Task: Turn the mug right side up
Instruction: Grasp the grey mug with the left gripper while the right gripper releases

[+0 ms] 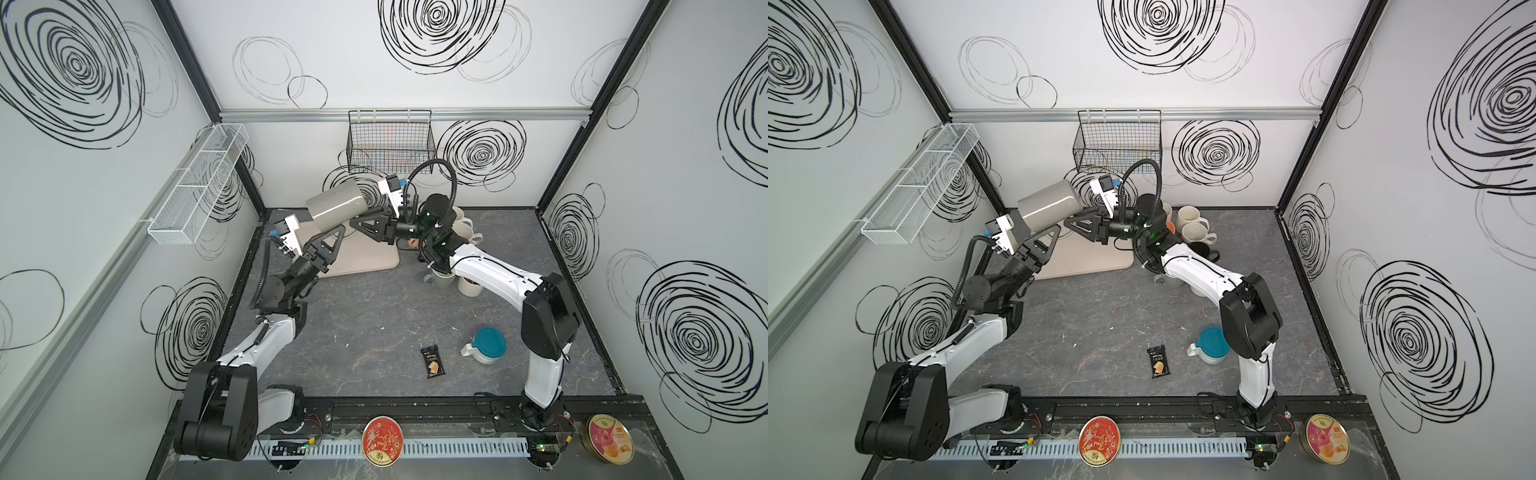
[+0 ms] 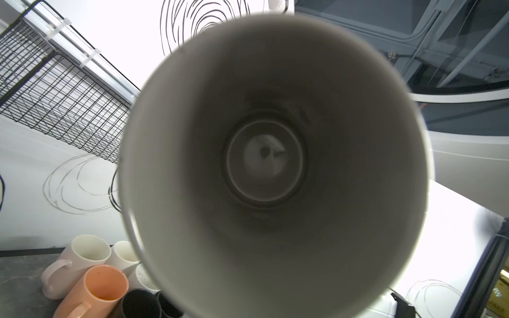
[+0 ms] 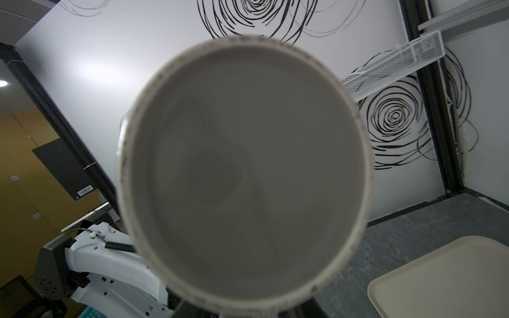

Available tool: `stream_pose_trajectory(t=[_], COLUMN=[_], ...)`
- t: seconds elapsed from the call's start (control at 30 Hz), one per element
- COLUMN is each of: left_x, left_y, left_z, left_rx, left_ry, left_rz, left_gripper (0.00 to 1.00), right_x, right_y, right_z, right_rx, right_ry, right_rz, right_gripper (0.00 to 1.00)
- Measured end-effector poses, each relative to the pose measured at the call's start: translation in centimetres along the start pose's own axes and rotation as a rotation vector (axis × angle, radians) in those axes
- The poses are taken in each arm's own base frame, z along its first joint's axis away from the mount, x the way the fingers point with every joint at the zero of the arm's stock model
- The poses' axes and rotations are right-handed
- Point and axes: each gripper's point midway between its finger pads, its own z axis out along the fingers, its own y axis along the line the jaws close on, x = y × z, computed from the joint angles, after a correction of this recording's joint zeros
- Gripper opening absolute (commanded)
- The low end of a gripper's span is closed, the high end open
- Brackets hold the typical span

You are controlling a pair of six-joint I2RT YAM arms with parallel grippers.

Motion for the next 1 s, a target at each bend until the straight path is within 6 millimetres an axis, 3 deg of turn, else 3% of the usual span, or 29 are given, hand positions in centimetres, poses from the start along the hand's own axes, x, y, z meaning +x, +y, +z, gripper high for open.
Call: stream_pose_trajectory(t=[0.43, 0.77, 1.0], left_x=[3.9, 8.8, 12.8], left_y=[4.0, 5.8, 5.8], left_z=[1.1, 3.2, 3.9], left_rx=[-0.125, -0.287, -0.332], left_ry=[0.104, 0.355, 0.555], left_rz=[-0.033, 0.159, 0.282], left_gripper=[0.00, 0.00, 0.00], right_x=[1.9, 1.4, 2.0], right_y=[-5.3, -5.7, -8.1], right_z=[-5.2, -14.4, -21.3], right_rx=[0.303, 0.695, 0.942], right_ry=[0.067, 0.084, 0.098], right_rz=[0.066, -0.009, 0.022], right_gripper=[0.50, 0.54, 0.55])
